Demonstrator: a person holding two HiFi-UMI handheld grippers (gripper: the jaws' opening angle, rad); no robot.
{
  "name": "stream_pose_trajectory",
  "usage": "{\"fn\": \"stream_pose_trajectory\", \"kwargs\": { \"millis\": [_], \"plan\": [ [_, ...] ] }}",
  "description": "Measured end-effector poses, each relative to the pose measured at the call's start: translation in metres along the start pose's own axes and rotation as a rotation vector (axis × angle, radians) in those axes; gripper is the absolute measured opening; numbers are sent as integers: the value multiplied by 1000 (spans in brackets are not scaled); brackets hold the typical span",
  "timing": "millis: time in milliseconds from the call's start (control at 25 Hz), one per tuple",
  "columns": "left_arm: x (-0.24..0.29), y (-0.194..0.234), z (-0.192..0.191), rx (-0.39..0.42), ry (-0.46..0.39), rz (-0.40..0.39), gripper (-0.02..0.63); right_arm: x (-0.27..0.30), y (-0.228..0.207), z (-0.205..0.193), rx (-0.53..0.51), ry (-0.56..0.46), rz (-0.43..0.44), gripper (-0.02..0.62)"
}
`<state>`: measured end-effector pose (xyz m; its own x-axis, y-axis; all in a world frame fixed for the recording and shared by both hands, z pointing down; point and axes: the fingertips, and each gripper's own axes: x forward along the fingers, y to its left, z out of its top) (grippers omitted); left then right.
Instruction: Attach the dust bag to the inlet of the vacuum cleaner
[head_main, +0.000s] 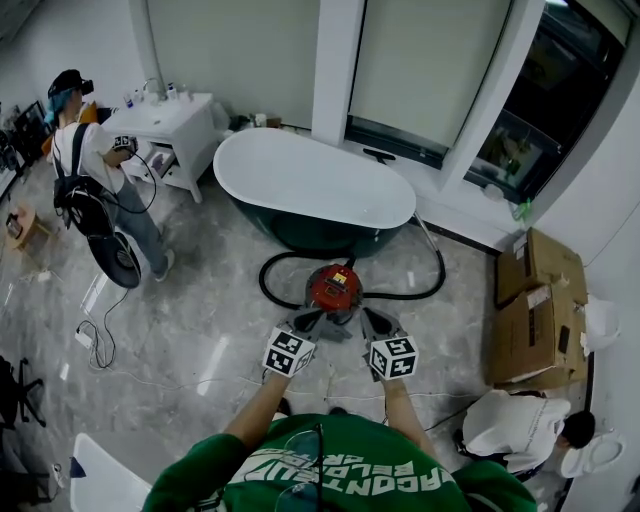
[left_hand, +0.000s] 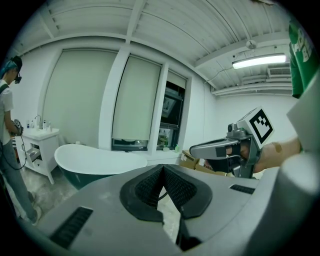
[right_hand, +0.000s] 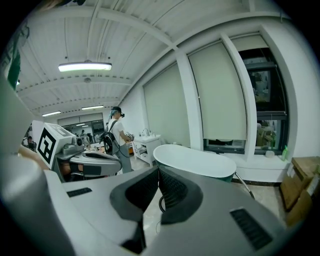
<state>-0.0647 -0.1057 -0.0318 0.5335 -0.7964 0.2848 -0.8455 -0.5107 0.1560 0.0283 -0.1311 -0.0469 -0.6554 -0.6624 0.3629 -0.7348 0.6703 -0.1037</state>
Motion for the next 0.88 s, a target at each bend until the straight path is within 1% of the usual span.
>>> {"fn": "stream_pose_trajectory", "kwargs": {
  "millis": [320, 880],
  "plan": [
    [0, 3, 6, -8, -21, 2, 5, 6, 15, 9, 6, -32, 34, 11],
    [-5, 0, -1, -34, -28, 2, 5, 5, 20, -11, 18, 25, 23, 11]
  ]
}}
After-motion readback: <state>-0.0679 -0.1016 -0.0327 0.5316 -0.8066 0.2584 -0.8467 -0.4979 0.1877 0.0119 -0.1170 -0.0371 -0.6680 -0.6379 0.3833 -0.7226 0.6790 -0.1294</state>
